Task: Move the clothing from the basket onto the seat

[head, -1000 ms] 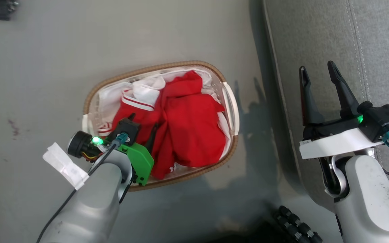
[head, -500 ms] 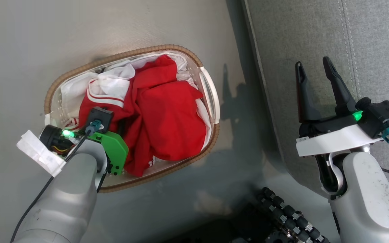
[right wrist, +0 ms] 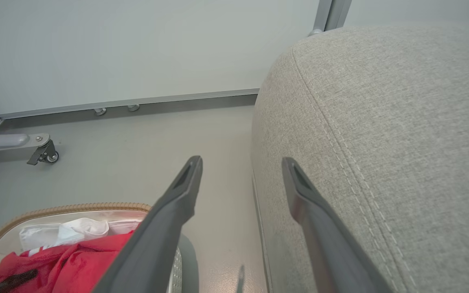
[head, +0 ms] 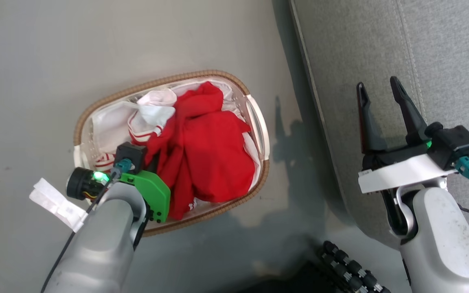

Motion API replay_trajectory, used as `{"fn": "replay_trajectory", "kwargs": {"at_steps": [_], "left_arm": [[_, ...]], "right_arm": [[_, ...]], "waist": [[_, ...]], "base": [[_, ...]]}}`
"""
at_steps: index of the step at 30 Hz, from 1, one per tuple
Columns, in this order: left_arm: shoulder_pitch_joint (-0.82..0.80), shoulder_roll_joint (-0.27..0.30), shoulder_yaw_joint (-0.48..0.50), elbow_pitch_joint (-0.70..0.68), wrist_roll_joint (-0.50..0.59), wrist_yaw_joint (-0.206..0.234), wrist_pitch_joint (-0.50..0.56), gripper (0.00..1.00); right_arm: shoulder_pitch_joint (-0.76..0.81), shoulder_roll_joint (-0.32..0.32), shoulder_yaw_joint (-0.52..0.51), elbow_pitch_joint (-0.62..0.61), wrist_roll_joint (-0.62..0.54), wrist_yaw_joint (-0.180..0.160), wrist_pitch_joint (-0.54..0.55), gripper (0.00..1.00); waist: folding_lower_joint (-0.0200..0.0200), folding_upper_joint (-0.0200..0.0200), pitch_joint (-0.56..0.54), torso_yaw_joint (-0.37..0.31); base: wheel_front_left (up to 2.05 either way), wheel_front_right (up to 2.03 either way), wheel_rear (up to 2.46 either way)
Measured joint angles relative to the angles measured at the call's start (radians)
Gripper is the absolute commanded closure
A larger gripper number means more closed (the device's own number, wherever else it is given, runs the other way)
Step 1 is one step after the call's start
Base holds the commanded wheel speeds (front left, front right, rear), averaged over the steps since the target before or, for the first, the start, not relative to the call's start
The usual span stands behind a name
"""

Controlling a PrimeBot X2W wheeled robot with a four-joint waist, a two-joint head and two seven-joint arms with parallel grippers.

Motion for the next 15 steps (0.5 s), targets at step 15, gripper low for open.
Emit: {"fn": "replay_trajectory", "kwargs": {"at_steps": [15], "left_arm": [[0.057,0.052,-0.165,-0.259,-0.058,0.000,0.000,1.00]], "right_arm": [[0.118,0.001,-0.047,0.077,-0.101,0.000,0.000,0.00]], "waist": [[0.0000,0.0000,-0.257,0.081]], "base": [[0.00,0.00,0.00]]}}
